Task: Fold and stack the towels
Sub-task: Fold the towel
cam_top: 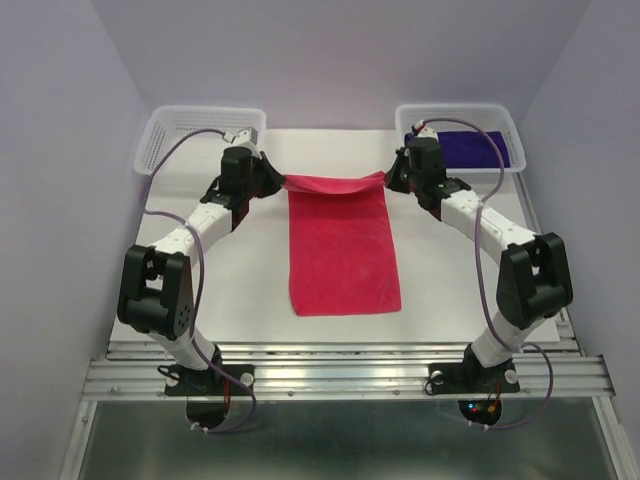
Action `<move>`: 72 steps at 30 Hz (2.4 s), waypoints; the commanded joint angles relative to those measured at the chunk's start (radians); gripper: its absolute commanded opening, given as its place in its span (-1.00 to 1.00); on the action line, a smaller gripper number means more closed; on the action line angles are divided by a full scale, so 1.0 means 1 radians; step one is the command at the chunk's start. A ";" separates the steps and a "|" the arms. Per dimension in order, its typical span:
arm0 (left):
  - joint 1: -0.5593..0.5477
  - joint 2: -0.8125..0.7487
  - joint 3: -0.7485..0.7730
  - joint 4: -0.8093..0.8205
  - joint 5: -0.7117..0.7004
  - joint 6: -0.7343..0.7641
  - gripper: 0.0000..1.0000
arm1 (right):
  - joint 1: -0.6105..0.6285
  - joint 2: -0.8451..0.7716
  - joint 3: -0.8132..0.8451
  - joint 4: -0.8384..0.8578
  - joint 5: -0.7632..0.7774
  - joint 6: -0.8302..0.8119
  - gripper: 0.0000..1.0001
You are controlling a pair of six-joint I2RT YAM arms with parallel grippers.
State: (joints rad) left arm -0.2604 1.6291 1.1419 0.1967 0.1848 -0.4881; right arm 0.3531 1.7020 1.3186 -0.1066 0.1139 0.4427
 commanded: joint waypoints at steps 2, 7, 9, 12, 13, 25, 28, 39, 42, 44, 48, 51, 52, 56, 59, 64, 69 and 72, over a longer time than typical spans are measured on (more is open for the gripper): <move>-0.034 -0.127 -0.167 0.090 -0.028 -0.066 -1.00 | -0.005 -0.117 -0.139 0.025 -0.054 0.047 -0.99; -0.066 -0.219 -0.293 0.110 -0.042 -0.116 -1.00 | 0.007 -0.203 -0.275 0.028 -0.105 0.065 -0.99; -0.079 -0.268 -0.352 0.107 -0.061 -0.129 -1.00 | 0.012 -0.252 -0.312 0.036 -0.109 0.080 -0.99; -0.089 -0.337 -0.424 0.101 -0.084 -0.161 -1.00 | 0.018 -0.315 -0.386 0.039 -0.141 0.097 -0.99; -0.097 -0.354 -0.436 0.099 -0.087 -0.168 -1.00 | 0.020 -0.333 -0.400 0.041 -0.141 0.102 -0.99; -0.198 -0.506 -0.574 -0.031 -0.148 -0.268 -1.00 | 0.047 -0.522 -0.573 0.018 -0.184 0.160 -0.99; -0.235 -0.555 -0.611 -0.062 -0.153 -0.282 -1.00 | 0.052 -0.561 -0.616 0.016 -0.192 0.172 -0.99; -0.266 -0.696 -0.671 -0.167 -0.162 -0.333 -1.00 | 0.075 -0.668 -0.734 -0.011 -0.215 0.218 -0.99; -0.273 -0.695 -0.677 -0.177 -0.142 -0.342 -1.00 | 0.076 -0.686 -0.746 -0.036 -0.209 0.220 -0.99; -0.275 -0.695 -0.677 -0.192 -0.127 -0.346 -1.00 | 0.078 -0.694 -0.759 -0.044 -0.214 0.225 -0.99; -0.281 -0.742 -0.696 -0.230 -0.123 -0.368 -1.00 | 0.081 -0.712 -0.788 -0.047 -0.256 0.240 -0.99; -0.283 -0.767 -0.706 -0.261 -0.114 -0.368 -1.00 | 0.084 -0.740 -0.815 -0.039 -0.258 0.252 -0.99; -0.284 -0.787 -0.714 -0.264 -0.113 -0.368 -1.00 | 0.083 -0.745 -0.821 -0.032 -0.266 0.258 -0.99; -0.289 -0.790 -0.748 -0.260 -0.082 -0.368 -1.00 | 0.084 -0.751 -0.832 -0.041 -0.272 0.261 -0.99; -0.299 -0.779 -0.761 -0.261 -0.065 -0.372 -1.00 | 0.086 -0.763 -0.846 -0.036 -0.310 0.272 -0.99; -0.310 -0.796 -0.777 -0.260 -0.058 -0.383 -1.00 | 0.089 -0.791 -0.868 -0.067 -0.329 0.277 -0.99; -0.319 -0.763 -0.821 -0.237 -0.039 -0.389 -1.00 | 0.089 -0.776 -0.917 -0.078 -0.321 0.287 -0.99; -0.323 -0.727 -0.834 -0.233 -0.042 -0.383 -1.00 | 0.089 -0.734 -0.941 -0.059 -0.316 0.292 -0.99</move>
State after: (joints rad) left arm -0.5762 0.8738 0.3305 -0.0608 0.1303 -0.8726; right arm 0.4335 0.9348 0.4152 -0.1799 -0.1925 0.7227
